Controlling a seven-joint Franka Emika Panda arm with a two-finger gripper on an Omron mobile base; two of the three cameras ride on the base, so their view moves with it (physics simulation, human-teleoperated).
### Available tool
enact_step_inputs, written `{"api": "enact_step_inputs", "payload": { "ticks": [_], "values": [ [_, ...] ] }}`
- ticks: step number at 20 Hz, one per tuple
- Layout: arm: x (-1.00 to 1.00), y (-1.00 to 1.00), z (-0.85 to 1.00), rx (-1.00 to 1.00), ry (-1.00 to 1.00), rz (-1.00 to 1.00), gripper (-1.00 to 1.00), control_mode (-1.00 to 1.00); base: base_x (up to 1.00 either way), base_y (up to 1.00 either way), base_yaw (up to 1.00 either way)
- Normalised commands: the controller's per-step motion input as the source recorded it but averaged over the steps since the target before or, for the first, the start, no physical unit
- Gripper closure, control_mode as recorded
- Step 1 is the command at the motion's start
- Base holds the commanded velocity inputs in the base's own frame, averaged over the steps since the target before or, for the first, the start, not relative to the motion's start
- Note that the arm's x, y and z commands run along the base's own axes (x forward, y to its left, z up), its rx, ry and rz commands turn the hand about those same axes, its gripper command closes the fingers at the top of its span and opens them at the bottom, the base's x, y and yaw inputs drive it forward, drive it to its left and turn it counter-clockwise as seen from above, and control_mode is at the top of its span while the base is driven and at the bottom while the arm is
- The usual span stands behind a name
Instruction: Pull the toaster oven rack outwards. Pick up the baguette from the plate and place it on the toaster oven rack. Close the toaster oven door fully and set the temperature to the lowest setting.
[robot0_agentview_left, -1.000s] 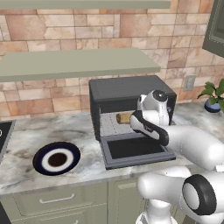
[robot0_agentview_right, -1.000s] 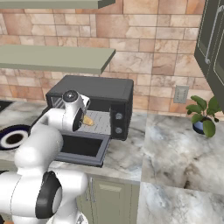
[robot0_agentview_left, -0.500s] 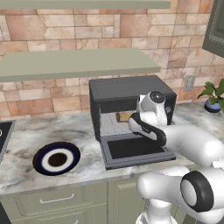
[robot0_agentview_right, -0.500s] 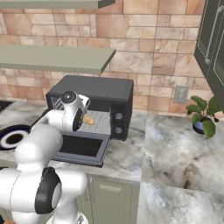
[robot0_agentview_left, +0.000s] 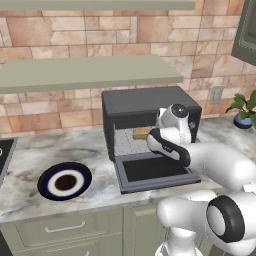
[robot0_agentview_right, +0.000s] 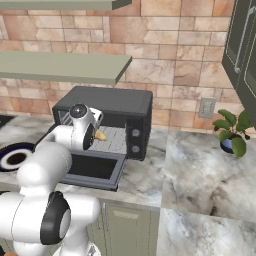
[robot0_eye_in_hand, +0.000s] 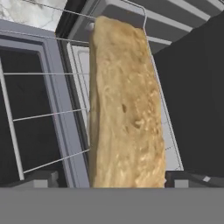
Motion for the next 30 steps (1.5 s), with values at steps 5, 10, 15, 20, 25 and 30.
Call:
{"api": "enact_step_inputs", "payload": {
  "ticks": [5, 10, 15, 20, 25, 30],
  "values": [
    [-0.02, 0.00, 0.03, 0.00, 0.00, 0.00, -1.00, -1.00, 0.00, 0.00, 0.00],
    [-0.18, -0.01, 0.07, 0.00, 0.00, 0.00, -1.00, -1.00, 0.00, 0.00, 0.00],
    [-0.14, -0.10, 0.41, 0.04, -0.03, -0.02, -1.00, -1.00, 0.00, 0.00, 0.00],
    [-0.13, -0.12, 0.42, 0.04, 0.00, -0.03, -1.00, -1.00, 0.00, 0.00, 0.00],
    [-0.81, -0.17, -0.04, 0.02, 0.00, -0.02, -1.00, -1.00, 0.00, 0.00, 0.00],
    [-0.90, -0.03, -0.18, 0.02, -0.09, -0.02, -1.00, -1.00, 0.00, 0.00, 0.00]
  ]
}}
